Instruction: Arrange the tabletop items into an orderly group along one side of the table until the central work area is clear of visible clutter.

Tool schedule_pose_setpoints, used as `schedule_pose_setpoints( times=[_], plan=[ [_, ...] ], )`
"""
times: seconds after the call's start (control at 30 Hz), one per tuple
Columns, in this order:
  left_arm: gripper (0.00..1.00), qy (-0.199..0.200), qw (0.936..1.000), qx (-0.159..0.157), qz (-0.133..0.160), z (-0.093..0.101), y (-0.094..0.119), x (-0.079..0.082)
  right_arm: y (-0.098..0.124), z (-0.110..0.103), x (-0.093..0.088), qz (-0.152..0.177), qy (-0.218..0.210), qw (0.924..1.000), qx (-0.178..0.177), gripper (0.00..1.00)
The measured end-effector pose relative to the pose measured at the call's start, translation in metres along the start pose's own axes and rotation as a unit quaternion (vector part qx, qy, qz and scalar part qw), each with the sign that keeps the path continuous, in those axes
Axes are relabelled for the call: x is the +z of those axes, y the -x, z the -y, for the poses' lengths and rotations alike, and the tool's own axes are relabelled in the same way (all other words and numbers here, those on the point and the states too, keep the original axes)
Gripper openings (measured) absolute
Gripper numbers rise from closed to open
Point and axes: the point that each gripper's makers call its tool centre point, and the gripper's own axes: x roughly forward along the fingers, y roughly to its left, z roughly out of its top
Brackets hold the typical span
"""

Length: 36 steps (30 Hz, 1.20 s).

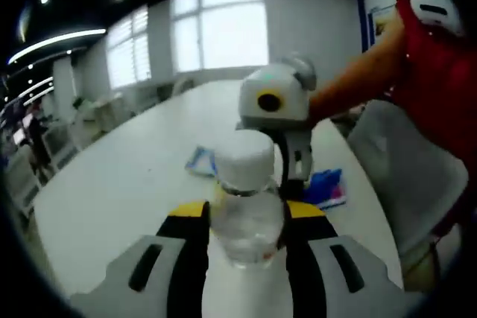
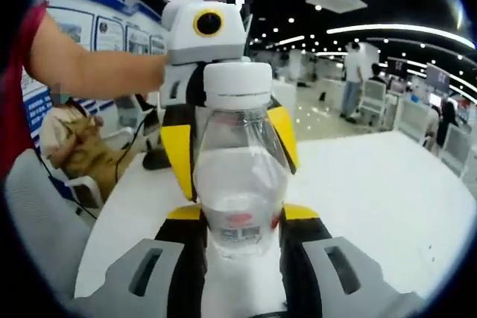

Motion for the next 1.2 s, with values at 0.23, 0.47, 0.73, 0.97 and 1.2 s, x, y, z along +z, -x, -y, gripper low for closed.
schedule_pose_setpoints(
  times=[0.23,0.47,0.73,0.97,1.2],
  plan=[
    [0.36,-0.002,0.9997,0.002,-0.025,-0.005,-0.003,-0.023,-0.016,0.004,-0.018,-0.016,-0.01,0.9998,-0.01,0.37],
    [0.37,0.003,0.9997,0.009,-0.024,-0.011,-0.004,-0.032,-0.021,0.009,-0.027,-0.017,-0.022,0.9995,-0.017,0.37],
    [0.37,0.005,0.9997,0.008,-0.025,-0.012,-0.006,-0.03,-0.019,0.009,-0.026,-0.016,-0.023,0.9995,-0.013,0.37],
    [0.37,0.008,0.9994,0.014,-0.029,-0.013,-0.007,-0.031,-0.02,0.011,-0.026,-0.02,-0.014,0.9996,-0.013,0.38],
    [0.37,0.009,0.9993,0.018,-0.032,-0.013,-0.007,-0.032,-0.022,0.011,-0.026,-0.02,-0.013,0.9997,-0.011,0.38]
  ],
)
